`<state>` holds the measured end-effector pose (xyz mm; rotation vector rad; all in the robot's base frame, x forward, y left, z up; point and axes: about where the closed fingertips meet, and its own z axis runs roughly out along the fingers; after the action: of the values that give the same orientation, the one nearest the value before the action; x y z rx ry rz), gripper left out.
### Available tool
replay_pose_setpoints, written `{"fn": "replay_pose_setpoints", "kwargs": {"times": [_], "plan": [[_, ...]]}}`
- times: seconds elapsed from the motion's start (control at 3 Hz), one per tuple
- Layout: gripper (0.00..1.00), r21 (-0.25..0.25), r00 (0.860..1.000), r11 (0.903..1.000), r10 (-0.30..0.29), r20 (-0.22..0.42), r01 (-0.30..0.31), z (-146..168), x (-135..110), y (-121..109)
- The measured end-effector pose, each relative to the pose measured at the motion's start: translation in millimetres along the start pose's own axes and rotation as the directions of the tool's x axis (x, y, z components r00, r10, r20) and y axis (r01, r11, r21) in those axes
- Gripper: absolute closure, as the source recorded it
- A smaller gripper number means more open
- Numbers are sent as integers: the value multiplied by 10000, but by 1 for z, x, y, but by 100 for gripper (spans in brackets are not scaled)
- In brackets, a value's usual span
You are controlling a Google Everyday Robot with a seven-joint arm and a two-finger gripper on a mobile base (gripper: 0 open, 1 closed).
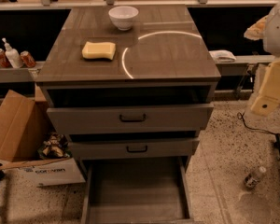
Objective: Place sponge into bottom drawer
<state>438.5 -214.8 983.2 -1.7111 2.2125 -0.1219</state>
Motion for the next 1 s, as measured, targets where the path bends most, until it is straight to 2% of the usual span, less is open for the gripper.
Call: {"fn": "replay_pose_setpoints", "kwargs": {"times": [0.33,0.67,1.0], "plan": [[0,0,10000,10000,-1,4,1,0,0,0],[0,-49,9993,9999,-102,360,104,20,-6,-15],[0,-174,9928,9998,106,1192,-86,55,-22,-42]]}}
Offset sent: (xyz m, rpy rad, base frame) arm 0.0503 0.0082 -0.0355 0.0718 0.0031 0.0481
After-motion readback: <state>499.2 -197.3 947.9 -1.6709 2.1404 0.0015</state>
